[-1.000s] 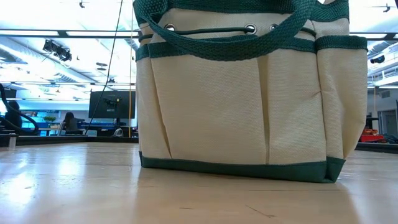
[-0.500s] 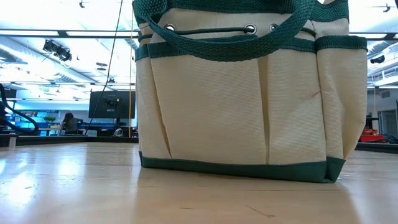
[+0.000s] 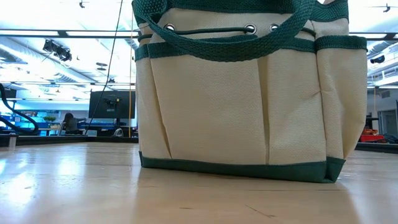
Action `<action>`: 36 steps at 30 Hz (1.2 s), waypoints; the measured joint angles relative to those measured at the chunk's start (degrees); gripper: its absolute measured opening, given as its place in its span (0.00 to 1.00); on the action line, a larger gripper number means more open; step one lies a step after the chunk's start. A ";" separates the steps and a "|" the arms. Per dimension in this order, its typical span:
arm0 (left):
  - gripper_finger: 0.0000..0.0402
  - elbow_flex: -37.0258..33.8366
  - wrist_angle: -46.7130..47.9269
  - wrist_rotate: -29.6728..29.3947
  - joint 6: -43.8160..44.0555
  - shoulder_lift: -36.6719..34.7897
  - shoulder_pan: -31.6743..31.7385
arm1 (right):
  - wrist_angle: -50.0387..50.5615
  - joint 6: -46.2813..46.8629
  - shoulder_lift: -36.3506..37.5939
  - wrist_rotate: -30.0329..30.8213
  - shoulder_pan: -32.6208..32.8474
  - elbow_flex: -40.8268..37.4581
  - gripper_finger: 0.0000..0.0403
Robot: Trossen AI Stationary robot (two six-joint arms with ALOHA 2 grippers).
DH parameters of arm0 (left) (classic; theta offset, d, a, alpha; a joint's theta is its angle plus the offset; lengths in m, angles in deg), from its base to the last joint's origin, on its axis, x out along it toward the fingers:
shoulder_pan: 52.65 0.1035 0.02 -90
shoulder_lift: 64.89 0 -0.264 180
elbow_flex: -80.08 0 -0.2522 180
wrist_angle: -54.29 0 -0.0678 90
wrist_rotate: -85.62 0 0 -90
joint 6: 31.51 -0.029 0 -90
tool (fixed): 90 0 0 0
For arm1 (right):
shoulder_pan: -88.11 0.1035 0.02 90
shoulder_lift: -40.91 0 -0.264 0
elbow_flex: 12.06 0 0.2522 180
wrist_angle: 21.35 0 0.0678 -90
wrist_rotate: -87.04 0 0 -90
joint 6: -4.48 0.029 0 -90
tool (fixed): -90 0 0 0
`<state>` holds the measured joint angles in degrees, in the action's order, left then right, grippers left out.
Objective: Pick & Place Garden tools in Gardening bag
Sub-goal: Put the red gloves into the gray gardening bag
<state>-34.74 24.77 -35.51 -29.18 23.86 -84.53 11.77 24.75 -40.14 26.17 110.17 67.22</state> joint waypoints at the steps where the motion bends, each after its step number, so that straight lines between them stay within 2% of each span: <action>1: 0.00 0.00 -0.75 0.02 0.24 0.39 0.00 | 0.23 -0.24 0.59 -0.01 0.00 0.00 0.09; 8: 0.00 0.18 -5.55 1.82 1.08 1.14 0.11 | 0.40 -1.30 3.26 0.81 0.00 0.00 0.09; 15: 0.00 0.32 -2.21 1.78 1.95 1.18 0.11 | 1.22 -1.30 3.25 1.39 0.04 0.00 0.09; 27: 0.00 0.30 1.71 -1.90 6.39 1.46 -0.25 | 1.34 -1.30 3.20 1.45 0.04 0.00 0.09; 36: 0.00 0.28 4.60 -7.13 9.67 5.80 -0.80 | 1.65 -1.30 3.16 1.34 0.04 0.00 0.09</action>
<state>-34.46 29.37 -42.65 -19.50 29.66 -85.33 13.41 23.44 -36.98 27.52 110.21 67.22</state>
